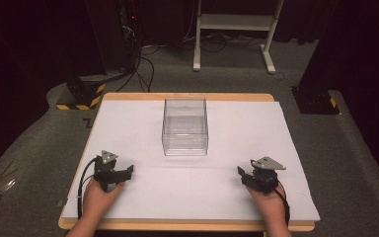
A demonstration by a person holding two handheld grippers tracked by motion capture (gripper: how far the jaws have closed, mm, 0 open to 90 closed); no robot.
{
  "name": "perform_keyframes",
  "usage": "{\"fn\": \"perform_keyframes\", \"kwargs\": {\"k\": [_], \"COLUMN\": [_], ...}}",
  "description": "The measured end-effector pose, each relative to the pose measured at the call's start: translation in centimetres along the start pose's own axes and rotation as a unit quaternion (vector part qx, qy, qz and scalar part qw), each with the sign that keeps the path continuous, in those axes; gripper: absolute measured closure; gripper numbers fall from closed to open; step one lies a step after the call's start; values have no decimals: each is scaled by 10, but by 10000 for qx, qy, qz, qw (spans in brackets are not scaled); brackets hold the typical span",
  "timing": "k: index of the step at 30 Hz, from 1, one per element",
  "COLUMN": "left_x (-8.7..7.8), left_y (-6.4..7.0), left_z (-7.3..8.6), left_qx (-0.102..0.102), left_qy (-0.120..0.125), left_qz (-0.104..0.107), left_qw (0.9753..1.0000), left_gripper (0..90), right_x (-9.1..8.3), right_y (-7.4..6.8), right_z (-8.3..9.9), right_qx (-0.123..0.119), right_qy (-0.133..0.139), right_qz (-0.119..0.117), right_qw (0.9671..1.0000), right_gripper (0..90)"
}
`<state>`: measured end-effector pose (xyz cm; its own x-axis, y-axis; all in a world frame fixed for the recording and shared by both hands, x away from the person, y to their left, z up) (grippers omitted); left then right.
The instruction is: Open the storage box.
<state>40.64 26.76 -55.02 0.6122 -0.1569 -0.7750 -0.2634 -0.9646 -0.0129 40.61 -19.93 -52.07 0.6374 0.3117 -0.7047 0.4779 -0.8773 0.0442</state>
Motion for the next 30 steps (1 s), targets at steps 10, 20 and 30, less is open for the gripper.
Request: {"fn": "perform_keyframes", "kwargs": {"k": [10, 20, 30], "left_x": [0, 0, 0], "left_y": [0, 0, 0], "left_z": [0, 0, 0], "left_qx": [-3, 1, 4], "left_qy": [-9, -19, -20], "left_qz": [10, 19, 17], "left_qw": [10000, 10000, 10000], "left_gripper": [141, 140, 140], "right_x": [3, 1, 7], "right_y": [-17, -36, -65], "right_z": [-4, -9, -17], "right_qx": [-238, -336, -484], "right_qy": [34, 175, 247], "right_qz": [-114, -257, -431], "right_qw": [9996, 9990, 9976], "right_gripper": [434, 453, 455]}}
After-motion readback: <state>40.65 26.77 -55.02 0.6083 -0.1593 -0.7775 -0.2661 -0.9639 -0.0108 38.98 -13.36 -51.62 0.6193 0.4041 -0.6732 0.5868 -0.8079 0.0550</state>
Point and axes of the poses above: each handheld gripper's, and its own axes: x roughly forward along the jaws, z roughly out of its underside, y roughly to its right, the point moved 6 cm from there along x, roughly forward along the jaws, and after that the axes turned 8 degrees about -y, right-handed, at the moved point
